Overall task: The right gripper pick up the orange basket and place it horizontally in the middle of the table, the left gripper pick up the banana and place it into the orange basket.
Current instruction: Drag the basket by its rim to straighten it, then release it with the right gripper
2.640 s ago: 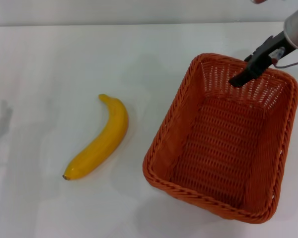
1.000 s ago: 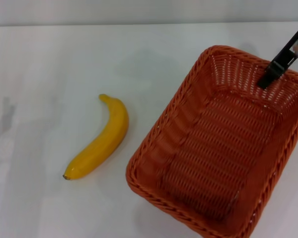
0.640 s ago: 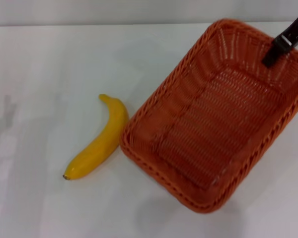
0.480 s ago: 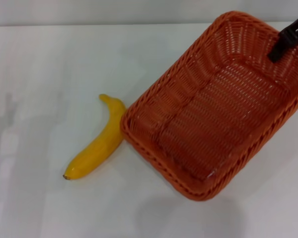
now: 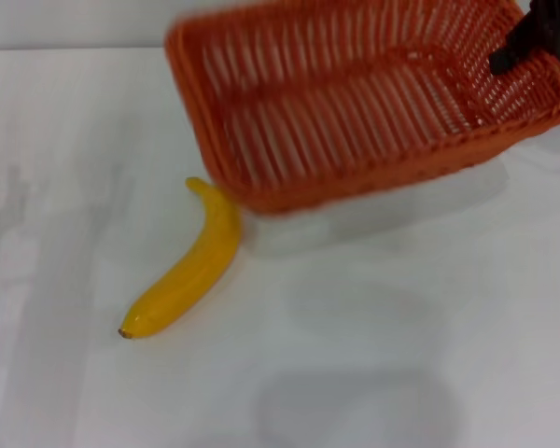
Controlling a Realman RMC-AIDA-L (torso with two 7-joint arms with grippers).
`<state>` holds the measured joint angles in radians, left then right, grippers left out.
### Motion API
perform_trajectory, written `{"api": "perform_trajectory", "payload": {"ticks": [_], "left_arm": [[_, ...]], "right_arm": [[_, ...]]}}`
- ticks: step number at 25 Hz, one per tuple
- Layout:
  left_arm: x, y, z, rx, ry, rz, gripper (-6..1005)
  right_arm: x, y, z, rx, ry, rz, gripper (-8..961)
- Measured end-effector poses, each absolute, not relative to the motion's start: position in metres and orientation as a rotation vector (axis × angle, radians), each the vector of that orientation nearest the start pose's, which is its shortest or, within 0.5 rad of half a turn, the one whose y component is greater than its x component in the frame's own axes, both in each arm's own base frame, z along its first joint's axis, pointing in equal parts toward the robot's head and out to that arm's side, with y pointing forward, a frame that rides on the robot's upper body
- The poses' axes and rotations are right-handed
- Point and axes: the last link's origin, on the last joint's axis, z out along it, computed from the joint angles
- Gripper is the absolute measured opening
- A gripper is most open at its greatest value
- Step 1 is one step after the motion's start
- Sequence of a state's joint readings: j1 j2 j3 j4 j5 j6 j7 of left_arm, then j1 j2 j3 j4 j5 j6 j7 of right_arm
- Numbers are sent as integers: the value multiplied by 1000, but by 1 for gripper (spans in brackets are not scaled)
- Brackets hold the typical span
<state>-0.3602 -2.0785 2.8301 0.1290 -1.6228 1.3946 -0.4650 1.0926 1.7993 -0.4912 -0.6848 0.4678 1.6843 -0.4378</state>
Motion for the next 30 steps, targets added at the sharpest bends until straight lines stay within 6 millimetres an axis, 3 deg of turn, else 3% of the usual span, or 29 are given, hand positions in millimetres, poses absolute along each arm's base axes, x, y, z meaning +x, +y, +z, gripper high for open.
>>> {"api": "perform_trajectory", "payload": {"ticks": [3, 10, 18, 30], "left_arm": [[-361, 291, 25, -1215, -774, -1008, 768], [-361, 298, 35, -1224, -762, -1033, 765], [-363, 301, 42, -1232, -748, -1027, 762], [-371, 297, 52, -1214, -771, -1052, 757]], "right_arm": [[176, 446, 123, -2222, 1841, 293, 143], [207, 436, 117, -2117, 1922, 359, 152], [221, 425, 91, -2088, 2007, 410, 163], [243, 410, 75, -2004, 2146, 561, 205]]}}
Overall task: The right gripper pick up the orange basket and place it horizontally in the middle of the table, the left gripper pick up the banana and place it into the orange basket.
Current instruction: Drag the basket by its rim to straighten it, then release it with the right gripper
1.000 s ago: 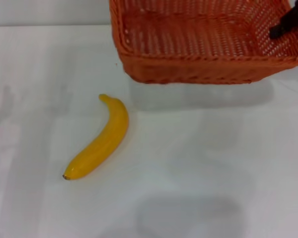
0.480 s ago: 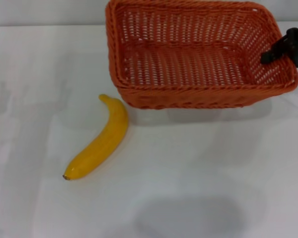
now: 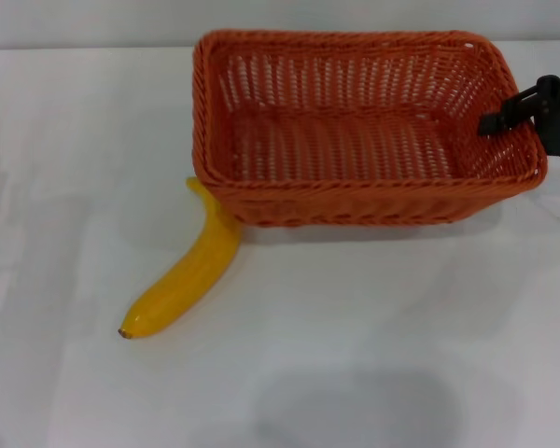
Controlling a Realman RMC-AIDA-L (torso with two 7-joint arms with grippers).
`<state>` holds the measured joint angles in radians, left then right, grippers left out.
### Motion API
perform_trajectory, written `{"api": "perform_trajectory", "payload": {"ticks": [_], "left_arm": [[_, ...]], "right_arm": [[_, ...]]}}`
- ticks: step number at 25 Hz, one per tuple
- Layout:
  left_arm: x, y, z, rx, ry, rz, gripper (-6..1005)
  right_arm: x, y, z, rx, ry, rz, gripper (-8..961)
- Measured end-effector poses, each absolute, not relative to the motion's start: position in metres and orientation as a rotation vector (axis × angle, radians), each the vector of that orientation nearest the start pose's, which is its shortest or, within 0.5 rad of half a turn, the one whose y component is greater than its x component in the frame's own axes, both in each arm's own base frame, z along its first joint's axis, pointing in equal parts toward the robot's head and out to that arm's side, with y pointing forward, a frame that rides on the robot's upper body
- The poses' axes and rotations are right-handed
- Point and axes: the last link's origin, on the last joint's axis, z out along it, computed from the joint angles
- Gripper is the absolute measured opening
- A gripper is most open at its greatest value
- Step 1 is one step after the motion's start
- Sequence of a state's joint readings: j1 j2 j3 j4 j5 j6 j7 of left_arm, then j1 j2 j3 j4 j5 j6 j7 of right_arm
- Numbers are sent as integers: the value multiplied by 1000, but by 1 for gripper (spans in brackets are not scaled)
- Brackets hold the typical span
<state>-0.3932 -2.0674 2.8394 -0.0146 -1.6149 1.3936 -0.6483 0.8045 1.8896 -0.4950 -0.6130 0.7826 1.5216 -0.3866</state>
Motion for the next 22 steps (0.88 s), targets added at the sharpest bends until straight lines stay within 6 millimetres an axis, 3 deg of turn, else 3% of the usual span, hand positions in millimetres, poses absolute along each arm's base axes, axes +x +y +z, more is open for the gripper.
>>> {"api": "perform_trajectory", "payload": {"ticks": [22], "left_arm": [[-371, 295, 50, -1210, -798, -1077, 748]], "right_arm": [[255, 404, 71, -1926, 2237, 657, 231]]}}
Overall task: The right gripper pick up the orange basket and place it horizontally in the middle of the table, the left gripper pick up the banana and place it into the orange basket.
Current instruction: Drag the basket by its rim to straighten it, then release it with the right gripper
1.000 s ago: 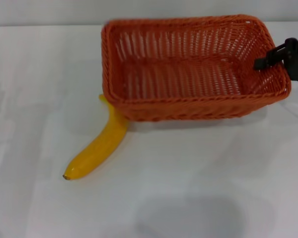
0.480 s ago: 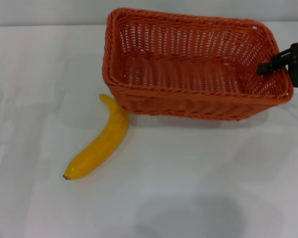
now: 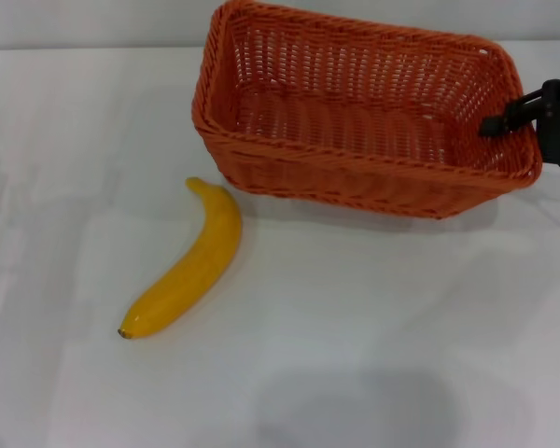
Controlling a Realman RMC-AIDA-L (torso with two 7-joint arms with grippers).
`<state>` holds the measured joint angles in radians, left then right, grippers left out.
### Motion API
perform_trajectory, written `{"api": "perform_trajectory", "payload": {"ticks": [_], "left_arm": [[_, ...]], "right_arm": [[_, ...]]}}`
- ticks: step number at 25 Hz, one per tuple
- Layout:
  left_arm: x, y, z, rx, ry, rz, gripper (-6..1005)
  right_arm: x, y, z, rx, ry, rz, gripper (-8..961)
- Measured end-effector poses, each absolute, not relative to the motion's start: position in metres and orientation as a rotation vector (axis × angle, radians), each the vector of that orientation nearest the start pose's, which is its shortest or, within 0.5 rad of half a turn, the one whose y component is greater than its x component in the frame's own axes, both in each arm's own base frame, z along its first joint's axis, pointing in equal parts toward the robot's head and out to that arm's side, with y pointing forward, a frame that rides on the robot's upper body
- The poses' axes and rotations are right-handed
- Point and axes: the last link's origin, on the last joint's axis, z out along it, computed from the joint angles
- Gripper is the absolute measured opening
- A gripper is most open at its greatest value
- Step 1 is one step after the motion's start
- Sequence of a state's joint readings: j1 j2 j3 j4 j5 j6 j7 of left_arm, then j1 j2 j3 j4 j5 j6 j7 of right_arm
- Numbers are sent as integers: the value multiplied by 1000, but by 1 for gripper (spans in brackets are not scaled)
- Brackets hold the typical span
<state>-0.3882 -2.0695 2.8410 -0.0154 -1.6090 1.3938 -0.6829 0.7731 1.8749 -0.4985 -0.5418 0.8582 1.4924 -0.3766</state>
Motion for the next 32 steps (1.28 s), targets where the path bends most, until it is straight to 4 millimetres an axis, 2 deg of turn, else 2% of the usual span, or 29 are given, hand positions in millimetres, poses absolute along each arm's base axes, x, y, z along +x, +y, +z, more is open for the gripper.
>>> {"api": "perform_trajectory", "payload": {"ticks": [4, 9, 12, 17, 20, 29, 32], "left_arm": [[-371, 297, 50, -1211, -803, -1080, 747], [-371, 298, 49, -1211, -806, -1078, 745], [-372, 297, 50, -1208, -806, -1076, 744], [-372, 296, 50, -1199, -809, -1077, 742], [-373, 295, 49, -1194, -811, -1076, 741], [-374, 293, 49, -1179, -814, -1071, 737], [-374, 293, 48, -1175, -817, -1072, 736]], "right_arm": [[257, 402, 63, -1907, 2280, 652, 232], [258, 405, 69, -1895, 2259, 695, 234], [256, 405, 66, -1893, 2283, 706, 235], [252, 407, 69, -1901, 2281, 708, 439], [252, 406, 70, -1909, 2281, 705, 467], [261, 404, 87, -1901, 2220, 680, 466], [260, 402, 86, -1922, 2222, 643, 466]]}}
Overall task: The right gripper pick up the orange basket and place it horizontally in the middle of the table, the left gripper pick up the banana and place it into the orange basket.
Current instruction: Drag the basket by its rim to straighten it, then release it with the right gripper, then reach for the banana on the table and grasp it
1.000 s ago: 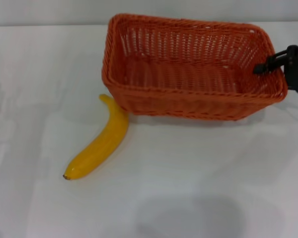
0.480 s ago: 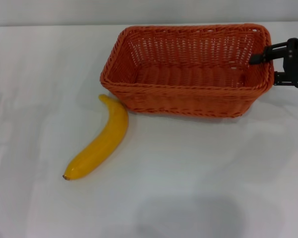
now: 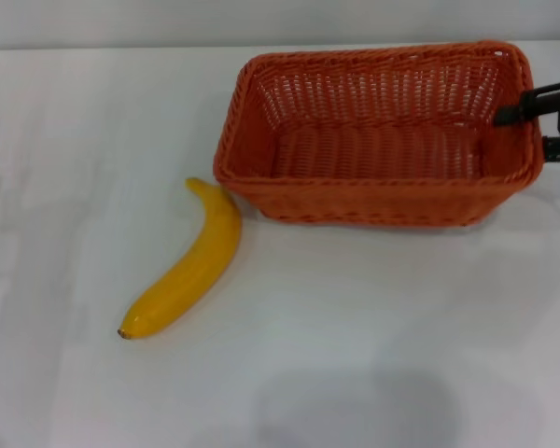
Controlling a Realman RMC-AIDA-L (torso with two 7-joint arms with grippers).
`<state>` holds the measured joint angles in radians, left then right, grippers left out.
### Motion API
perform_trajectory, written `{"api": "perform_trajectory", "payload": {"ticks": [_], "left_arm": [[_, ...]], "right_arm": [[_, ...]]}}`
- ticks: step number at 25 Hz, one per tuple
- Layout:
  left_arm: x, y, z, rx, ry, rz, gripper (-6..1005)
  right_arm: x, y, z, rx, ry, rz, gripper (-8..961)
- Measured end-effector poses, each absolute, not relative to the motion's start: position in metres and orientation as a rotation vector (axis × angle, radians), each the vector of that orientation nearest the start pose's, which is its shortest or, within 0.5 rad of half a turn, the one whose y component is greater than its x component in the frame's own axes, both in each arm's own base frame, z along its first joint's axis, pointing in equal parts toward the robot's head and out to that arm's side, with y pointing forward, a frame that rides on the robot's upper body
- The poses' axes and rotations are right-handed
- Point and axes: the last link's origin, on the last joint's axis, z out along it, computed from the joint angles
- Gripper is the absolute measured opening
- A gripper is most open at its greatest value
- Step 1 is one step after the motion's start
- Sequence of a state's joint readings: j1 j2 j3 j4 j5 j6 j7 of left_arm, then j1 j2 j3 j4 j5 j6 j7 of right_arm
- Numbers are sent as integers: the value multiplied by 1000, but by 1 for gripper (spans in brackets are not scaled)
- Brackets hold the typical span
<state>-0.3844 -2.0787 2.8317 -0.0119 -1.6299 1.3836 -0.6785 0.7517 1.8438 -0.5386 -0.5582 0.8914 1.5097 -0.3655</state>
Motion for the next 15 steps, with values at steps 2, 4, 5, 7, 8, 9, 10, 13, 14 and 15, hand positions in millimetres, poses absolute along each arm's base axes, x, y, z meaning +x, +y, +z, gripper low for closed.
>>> {"api": "perform_trajectory", "payload": {"ticks": [2, 4, 5, 7, 8, 9, 10, 13, 14, 15], "left_arm": [[-374, 293, 47, -1174, -820, -1075, 735], [-372, 294, 46, -1175, -821, -1079, 734], [-372, 294, 46, -1175, -821, -1080, 734], [-372, 294, 46, -1176, -821, -1081, 733], [-372, 294, 46, -1175, -822, -1082, 733], [-372, 294, 46, -1176, -822, -1082, 732], [-372, 294, 45, -1175, -823, -1082, 732], [-371, 294, 45, -1174, -823, -1083, 731], [-371, 295, 45, -1174, -822, -1084, 730], [-371, 296, 46, -1173, -821, -1085, 730]], "right_arm": [[255, 401, 80, -1959, 2231, 589, 466], [249, 401, 72, -1998, 2237, 530, 465], [249, 401, 72, -1998, 2237, 530, 465], [242, 405, 72, -2026, 2211, 503, 465], [242, 405, 74, -2027, 2203, 504, 465], [241, 406, 76, -2028, 2192, 503, 465], [241, 406, 76, -2028, 2192, 503, 467], [244, 411, 96, -2000, 2117, 475, 473], [245, 411, 99, -1993, 2104, 447, 475], [246, 412, 101, -1987, 2089, 422, 477]]}}
